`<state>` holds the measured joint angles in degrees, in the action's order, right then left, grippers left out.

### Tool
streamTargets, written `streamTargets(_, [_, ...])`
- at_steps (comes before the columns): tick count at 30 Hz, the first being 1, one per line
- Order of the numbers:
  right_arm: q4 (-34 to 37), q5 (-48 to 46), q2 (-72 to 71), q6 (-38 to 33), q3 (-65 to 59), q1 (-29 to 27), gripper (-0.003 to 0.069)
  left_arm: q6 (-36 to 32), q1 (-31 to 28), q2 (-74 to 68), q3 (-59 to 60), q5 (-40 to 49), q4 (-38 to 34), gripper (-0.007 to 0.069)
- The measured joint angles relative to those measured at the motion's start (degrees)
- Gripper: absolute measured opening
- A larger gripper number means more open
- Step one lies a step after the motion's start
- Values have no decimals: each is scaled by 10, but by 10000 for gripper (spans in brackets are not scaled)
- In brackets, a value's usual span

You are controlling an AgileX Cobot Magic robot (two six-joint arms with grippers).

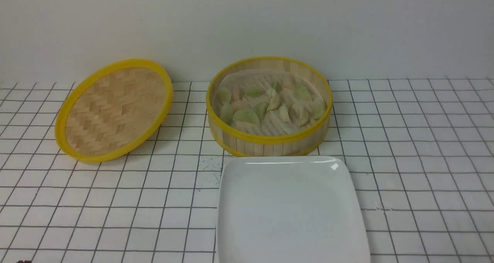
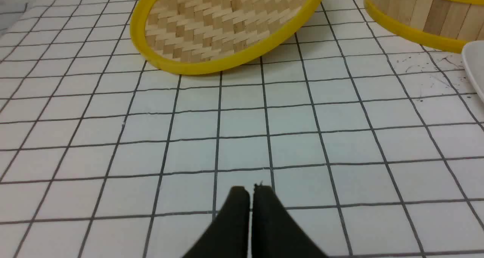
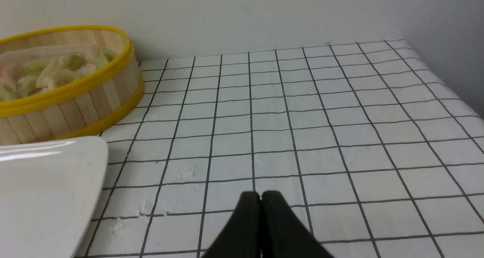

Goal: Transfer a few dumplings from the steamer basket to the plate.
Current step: Use the right arm to grab a dumpling from inside the steamer

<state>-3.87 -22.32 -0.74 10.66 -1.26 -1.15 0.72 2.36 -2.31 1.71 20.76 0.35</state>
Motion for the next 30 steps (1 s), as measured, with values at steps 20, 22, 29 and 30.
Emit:
streamTargets(20, [10, 3, 0, 3, 0, 0, -15, 0, 0, 0, 0, 0, 0, -6])
streamTargets(22, [42, 28, 0, 19, -3, 0, -15, 0, 0, 0, 0, 0, 0, -6])
streamTargets(29, [275, 210, 0, 99, -4, 0, -15, 0, 0, 0, 0, 0, 0, -6])
streamTargets(30, [298, 223, 0, 100, -4, 0, -15, 0, 0, 0, 0, 0, 0, -6])
